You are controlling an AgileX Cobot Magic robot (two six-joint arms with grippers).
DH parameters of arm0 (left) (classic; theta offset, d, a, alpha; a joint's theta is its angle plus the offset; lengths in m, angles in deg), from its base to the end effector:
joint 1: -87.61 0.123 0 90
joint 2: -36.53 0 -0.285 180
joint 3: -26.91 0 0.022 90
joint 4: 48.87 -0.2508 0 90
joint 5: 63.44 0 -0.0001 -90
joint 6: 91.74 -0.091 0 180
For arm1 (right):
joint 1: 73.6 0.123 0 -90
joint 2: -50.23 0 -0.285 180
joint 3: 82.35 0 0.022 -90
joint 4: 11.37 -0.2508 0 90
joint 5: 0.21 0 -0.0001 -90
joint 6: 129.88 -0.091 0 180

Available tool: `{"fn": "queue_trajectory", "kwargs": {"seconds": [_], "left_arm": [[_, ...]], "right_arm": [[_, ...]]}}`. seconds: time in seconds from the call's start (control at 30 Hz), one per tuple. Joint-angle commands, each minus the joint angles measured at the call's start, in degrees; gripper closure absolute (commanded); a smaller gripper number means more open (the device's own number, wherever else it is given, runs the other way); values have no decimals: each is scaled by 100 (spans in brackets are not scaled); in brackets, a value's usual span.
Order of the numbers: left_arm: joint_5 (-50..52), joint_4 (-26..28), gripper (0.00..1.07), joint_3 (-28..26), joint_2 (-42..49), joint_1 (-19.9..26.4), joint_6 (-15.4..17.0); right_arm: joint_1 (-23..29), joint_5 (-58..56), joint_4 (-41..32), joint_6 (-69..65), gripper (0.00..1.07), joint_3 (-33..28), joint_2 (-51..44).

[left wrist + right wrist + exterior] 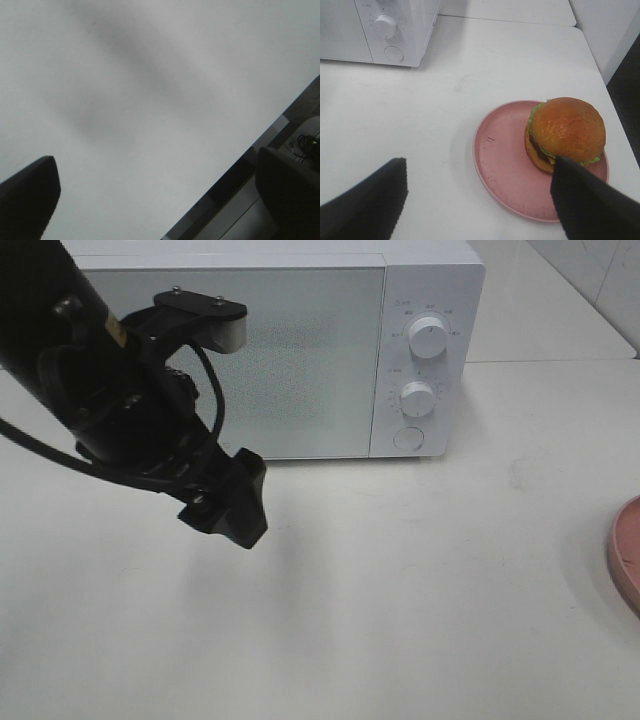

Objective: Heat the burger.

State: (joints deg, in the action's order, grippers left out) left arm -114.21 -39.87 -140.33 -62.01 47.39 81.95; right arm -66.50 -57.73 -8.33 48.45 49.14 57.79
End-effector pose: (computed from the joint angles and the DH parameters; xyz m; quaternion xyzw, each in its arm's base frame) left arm 0.2313 -0.2100 0.2484 0.3526 0.9203 -0.1101 0.1288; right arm -0.0029 -0.0045 0.2823 -0.0393 0.8355 0.0154 0.5479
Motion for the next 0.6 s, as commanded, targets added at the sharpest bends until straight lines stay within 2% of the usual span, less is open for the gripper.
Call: {"fn": "queue_trajectory", "kwargs": {"seconds": [0.03,0.07,0.17,0.33,0.43,0.5,0.53,0.6], "left_arm": [[-218,-281,7,-34,115,0,292],[-378,-550,7,-34,223,0,539],[-607,-859,7,-34,338,0,751],[-882,-980,7,-34,441,46,825],[-997,-859,7,-34,550,309,802],[-1031,-779,7,-34,676,733,785],[-1031,-779,7,-34,676,733,785],[-1318,-584,7,-34,911,1398,550]], "right_arm": [[-29,57,34,-6,31,-11,-178],[-29,57,34,-6,31,-11,-178],[-29,57,34,-6,31,-11,-178],[-29,57,34,-6,31,-11,-178],[-29,57,34,-6,31,-11,-178],[-29,57,34,-6,31,-11,-178],[-29,57,34,-6,31,-11,-178],[-29,57,34,-6,31,-11,-178]]}}
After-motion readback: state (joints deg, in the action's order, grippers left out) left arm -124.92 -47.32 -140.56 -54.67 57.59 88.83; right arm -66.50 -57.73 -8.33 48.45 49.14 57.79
